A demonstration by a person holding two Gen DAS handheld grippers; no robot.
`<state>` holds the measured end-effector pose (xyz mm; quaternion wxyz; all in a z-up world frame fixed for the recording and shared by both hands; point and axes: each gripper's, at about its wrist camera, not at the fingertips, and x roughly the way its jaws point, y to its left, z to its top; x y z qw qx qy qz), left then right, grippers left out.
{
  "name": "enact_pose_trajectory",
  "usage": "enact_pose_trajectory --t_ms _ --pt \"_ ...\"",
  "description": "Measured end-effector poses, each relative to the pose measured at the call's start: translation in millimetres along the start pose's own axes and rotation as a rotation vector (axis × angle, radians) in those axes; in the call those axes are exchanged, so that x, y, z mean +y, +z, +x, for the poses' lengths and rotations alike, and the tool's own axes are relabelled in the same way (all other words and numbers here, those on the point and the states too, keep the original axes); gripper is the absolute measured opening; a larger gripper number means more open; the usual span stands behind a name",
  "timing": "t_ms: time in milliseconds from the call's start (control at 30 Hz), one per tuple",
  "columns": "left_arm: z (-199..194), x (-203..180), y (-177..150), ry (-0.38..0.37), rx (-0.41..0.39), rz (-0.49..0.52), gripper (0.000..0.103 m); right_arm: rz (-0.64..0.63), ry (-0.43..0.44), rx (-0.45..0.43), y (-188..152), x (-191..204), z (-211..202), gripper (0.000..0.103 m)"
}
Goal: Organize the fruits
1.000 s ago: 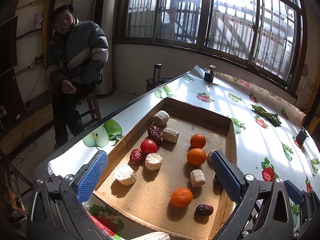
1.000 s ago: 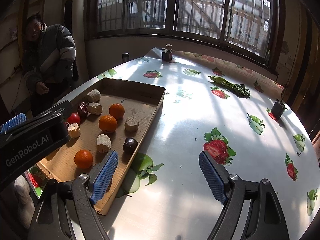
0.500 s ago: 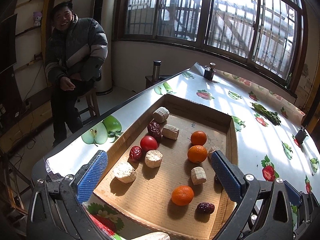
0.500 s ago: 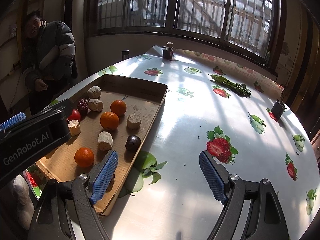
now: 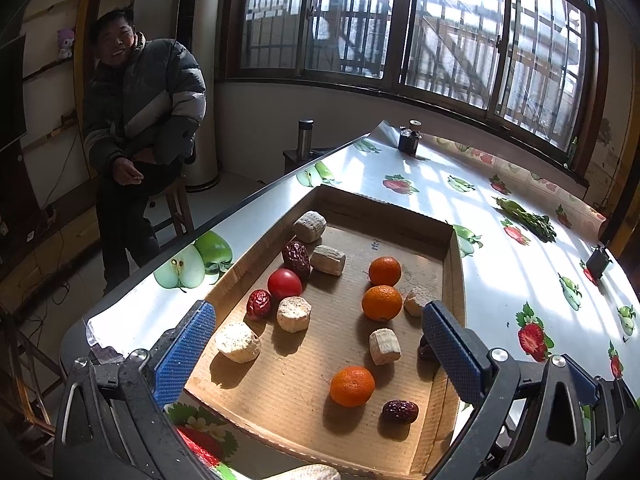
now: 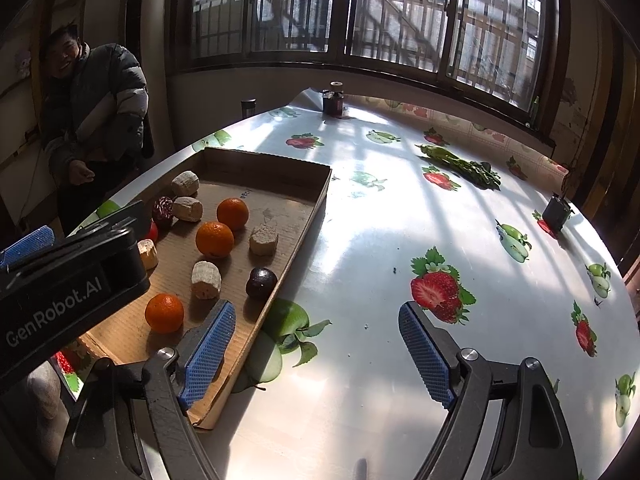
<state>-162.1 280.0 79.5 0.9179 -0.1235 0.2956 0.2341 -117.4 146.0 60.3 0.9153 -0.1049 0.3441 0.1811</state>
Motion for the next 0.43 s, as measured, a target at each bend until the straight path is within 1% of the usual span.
enact_pose_trajectory --t_ms 67,167,267,367,433 --pt "-1.9 1.7 1.1 0.001 -0.011 0.001 0.103 -0.001 0.001 0.001 0.2 0.5 0.5 0.087" --pt "-1.2 7.9 5.8 0.025 -0.029 -0.005 0.103 -0.021 -0.002 0.006 2.7 4.3 2.5 0.088" --pt "1.5 10.7 11.1 0.045 -0.018 -0.002 0.103 -0.043 0.000 -0.011 4.4 8.5 -0.2 0.088" --pt "-3.9 8.2 11.7 0.044 -0.012 0.017 0.103 -0.041 0.016 -0.023 3.0 7.1 -3.6 0.089" --pt "-8.8 3.6 11.7 0.033 -0.003 0.036 0.103 -0.018 0.028 -0.017 2.0 0.0 -4.6 0.089"
